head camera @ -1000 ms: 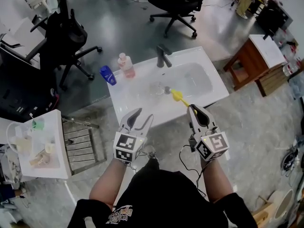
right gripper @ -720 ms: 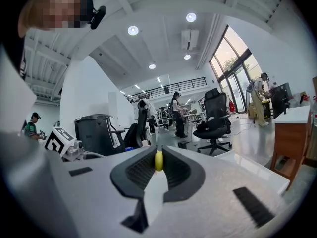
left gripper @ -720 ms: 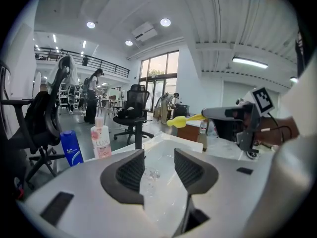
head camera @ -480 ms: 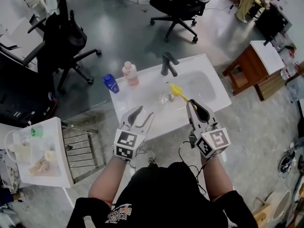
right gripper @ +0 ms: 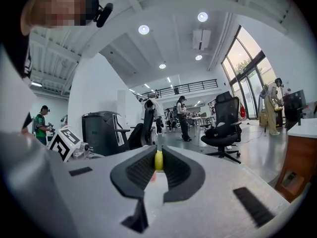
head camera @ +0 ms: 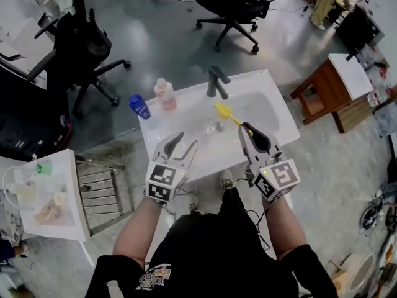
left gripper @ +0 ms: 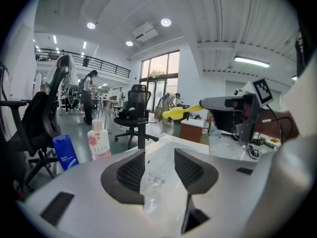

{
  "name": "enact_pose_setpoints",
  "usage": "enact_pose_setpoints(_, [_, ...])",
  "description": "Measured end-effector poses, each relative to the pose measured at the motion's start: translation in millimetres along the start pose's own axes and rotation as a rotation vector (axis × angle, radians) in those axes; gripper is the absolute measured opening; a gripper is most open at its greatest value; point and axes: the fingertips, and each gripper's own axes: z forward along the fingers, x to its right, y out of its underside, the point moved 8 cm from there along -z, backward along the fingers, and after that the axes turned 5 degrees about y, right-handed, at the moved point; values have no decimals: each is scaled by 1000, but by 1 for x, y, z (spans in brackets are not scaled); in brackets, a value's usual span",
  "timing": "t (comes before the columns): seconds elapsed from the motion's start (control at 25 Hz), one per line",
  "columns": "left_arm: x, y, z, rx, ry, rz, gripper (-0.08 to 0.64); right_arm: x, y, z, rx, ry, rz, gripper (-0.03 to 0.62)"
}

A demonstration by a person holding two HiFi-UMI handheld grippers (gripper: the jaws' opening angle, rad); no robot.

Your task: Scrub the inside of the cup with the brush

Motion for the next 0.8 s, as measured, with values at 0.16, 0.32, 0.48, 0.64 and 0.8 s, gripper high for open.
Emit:
enact_pose_setpoints(0.16, [4, 4, 18, -47, -5, 51, 170, 20, 8, 15, -31, -64, 0, 37])
enact_pose_setpoints(0.32, [5, 13, 39, -110, -36, 81, 170, 42, 21, 32, -79, -133, -5, 37])
enact_pose_setpoints(0.48, [-1, 26, 60, -181, -65, 74, 170, 56, 28, 54, -115, -195, -16, 37])
enact_pose_setpoints(0.64, [-5, 45, 77, -254, -92, 49, 170, 66, 37, 70, -157, -250, -27, 37])
enact_pose_setpoints(0.8, [-12, 66, 94, -317, -107, 40, 172, 72, 52, 84, -198, -299, -41, 37])
